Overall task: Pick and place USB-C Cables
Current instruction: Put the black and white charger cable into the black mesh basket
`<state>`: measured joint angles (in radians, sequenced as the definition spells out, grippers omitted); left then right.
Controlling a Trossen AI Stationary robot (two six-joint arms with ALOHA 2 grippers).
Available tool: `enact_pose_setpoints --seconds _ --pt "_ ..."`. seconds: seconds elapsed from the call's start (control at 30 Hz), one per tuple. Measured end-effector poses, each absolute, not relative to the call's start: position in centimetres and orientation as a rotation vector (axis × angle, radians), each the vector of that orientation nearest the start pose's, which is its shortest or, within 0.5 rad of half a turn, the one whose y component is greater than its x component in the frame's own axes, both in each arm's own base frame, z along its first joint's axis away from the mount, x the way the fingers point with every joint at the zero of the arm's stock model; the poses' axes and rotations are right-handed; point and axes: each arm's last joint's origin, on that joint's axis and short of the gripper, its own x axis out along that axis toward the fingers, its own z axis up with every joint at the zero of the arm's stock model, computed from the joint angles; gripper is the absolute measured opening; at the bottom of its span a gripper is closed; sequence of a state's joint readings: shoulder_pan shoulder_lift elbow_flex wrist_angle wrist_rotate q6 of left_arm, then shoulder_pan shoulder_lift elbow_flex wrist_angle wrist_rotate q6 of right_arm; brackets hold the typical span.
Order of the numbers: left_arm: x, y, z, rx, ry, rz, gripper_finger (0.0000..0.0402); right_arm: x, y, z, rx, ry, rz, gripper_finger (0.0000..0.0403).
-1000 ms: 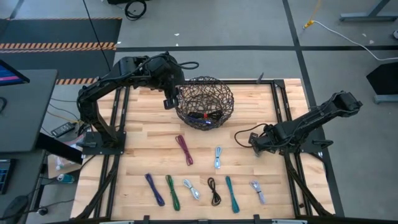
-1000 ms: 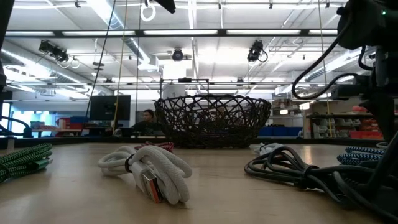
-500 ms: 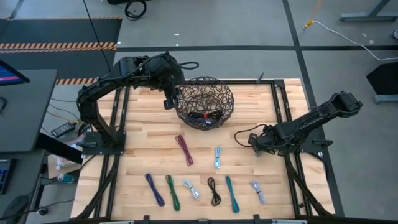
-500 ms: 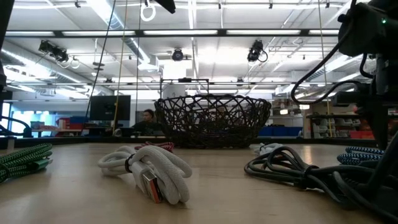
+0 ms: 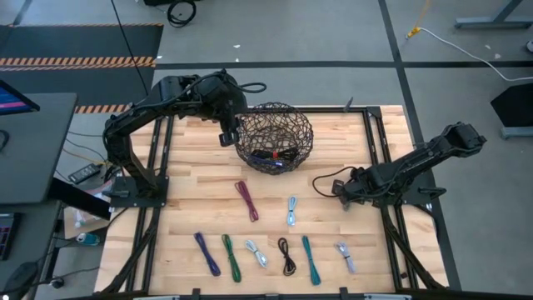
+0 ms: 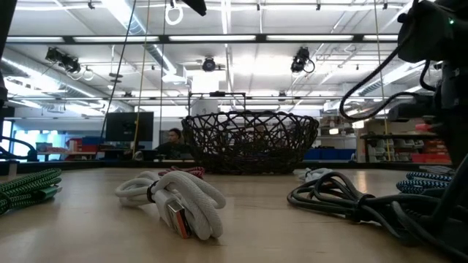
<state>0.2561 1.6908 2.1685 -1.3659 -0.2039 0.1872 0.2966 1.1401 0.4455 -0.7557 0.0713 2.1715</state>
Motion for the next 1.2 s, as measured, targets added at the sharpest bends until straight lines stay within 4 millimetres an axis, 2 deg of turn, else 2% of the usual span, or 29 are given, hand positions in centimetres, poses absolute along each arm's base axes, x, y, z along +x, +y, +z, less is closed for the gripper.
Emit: enact_pose_setpoints --seconds 0.1,0.27,0.4,0.57,0.7,0.83,0.97,1.2 --pt "29.1 8.2 45.7 0.146 0.936 0.345 0.0133 15.0 4.2 14.8 1.427 0.914 -1.246 0.0015" --pt "28.9 8.2 45.5 0.105 0.951 0.361 0.0133 17.5 4.5 18.9 1.304 0.780 -1.062 0.0015" --pt "28.9 8.2 45.5 0.067 0.940 0.382 0.0133 19.4 4.2 23.6 1.158 0.645 -0.942 0.0015" --pt "29.0 8.2 45.6 0.017 0.922 0.408 0.0133 21.2 2.9 30.4 0.930 0.513 -0.781 0.0015" --pt "29.0 8.2 45.6 0.003 0.919 0.415 0.0133 21.7 1.2 35.4 0.747 0.441 -0.681 0.0014" --pt "29.0 8.1 45.6 -0.012 0.915 0.421 0.0133 21.8 -1.0 38.9 0.617 0.394 -0.586 0.0014" --pt "29.0 8.1 45.6 -0.019 0.913 0.425 0.0133 21.9 -3.2 39.8 0.505 0.436 -0.408 0.0014" --pt "29.0 8.1 45.6 -0.024 0.913 0.426 0.0133 23.4 -8.6 37.3 0.467 0.600 -0.231 0.0014"
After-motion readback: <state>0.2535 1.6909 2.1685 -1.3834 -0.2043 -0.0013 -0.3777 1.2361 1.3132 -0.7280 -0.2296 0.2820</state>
